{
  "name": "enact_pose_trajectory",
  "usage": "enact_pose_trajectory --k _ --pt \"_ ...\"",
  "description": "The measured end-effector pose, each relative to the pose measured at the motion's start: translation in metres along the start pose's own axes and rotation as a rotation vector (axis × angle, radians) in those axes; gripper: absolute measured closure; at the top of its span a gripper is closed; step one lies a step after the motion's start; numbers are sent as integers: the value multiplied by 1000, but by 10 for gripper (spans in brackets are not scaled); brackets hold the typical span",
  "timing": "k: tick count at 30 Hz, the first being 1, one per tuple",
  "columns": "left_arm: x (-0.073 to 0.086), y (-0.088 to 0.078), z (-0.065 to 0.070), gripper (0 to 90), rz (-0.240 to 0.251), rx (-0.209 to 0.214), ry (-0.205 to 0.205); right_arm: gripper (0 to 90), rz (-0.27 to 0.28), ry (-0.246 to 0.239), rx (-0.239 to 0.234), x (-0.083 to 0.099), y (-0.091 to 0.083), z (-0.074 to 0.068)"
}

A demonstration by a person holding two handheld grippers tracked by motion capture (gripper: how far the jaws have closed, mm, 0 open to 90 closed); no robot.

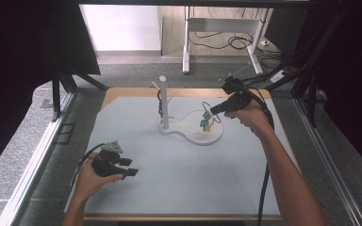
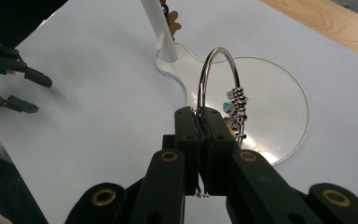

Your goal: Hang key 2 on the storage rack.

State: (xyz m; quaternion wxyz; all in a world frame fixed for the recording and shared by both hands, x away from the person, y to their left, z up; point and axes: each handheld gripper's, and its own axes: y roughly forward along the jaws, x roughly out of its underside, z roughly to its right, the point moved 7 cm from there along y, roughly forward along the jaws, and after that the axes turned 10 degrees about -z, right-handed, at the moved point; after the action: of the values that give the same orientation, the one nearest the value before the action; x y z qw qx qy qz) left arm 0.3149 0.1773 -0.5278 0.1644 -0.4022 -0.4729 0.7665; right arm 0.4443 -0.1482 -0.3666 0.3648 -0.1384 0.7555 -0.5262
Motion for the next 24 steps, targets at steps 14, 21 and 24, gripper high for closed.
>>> enact_pose_trajectory --k 14,21,24 --pt "0 -1 0 460 10 2 1 869 -7 6 5 -18 1 1" --pt "0 -1 0 460 10 4 0 869 -13 3 7 -27 4 -1" --pt "0 -1 0 460 7 6 2 869 -13 1 6 -32 5 -2"
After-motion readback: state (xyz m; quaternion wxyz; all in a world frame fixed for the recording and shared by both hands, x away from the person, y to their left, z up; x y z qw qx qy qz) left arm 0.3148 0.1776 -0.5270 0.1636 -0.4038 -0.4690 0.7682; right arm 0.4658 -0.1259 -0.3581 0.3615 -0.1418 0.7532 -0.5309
